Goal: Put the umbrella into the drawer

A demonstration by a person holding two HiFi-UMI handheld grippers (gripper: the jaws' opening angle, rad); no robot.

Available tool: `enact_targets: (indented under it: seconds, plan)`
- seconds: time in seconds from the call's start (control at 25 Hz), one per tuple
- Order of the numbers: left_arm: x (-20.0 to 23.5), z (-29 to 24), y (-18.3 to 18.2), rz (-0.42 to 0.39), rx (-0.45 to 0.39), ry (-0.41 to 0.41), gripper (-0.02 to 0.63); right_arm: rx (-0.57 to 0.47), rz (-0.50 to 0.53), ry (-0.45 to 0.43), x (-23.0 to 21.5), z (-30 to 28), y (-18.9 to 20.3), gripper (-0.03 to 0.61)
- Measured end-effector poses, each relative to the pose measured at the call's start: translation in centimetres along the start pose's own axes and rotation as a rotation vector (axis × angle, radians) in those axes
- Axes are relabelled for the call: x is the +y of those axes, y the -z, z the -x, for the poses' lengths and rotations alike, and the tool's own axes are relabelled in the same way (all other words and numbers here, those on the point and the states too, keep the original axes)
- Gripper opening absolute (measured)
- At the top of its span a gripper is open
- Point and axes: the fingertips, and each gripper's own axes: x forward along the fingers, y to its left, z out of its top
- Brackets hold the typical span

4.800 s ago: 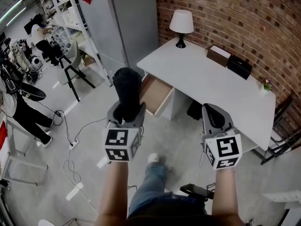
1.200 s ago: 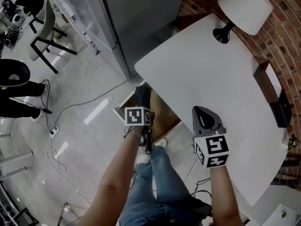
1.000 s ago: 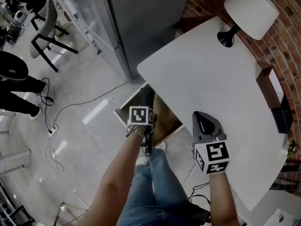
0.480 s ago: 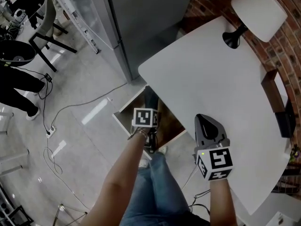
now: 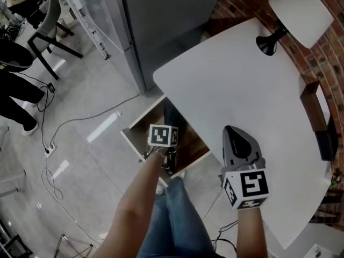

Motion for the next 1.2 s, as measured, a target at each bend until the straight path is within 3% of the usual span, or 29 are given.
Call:
enact_targets:
  seconds: [0.16,0.4,0.6,0.72,0.92,1.2]
  plan:
    - [0.9,-0.9,-0.3,-0.027,-0.029,-0.012,0.261,-0.027,0.007,0.0,0.8,0.6,-0.3,0.0]
    - [0.6,-2.2,0.4,0.007,-0.009,-0.001,0.27,-0.022,0.04,0.013,1.6,0.6,0.6,0.0]
    - [1.0,-1.7,0.0,-0.007,-0.041,-0.01,0.287,-0.013,0.041,0.026,2.0,0.3,1.5,0.0]
    - [1.5,0.2,0.1,-0.001,-0.05,-0.051,0.308,0.014,0.023,0.04,2.4,0.6,2.2,0.0]
    - [0.6,4.0,-1.3,-0.076,-0.108,-0.049,0.327,0.042,0.014,0.031,3.6,1.9,1.7,0.0]
    - [-0.6,8.7,0.2,-0.1,-0.067,-0.071,0.328,0.11,-0.056,0.014,4.8,4.3,1.7,0.0]
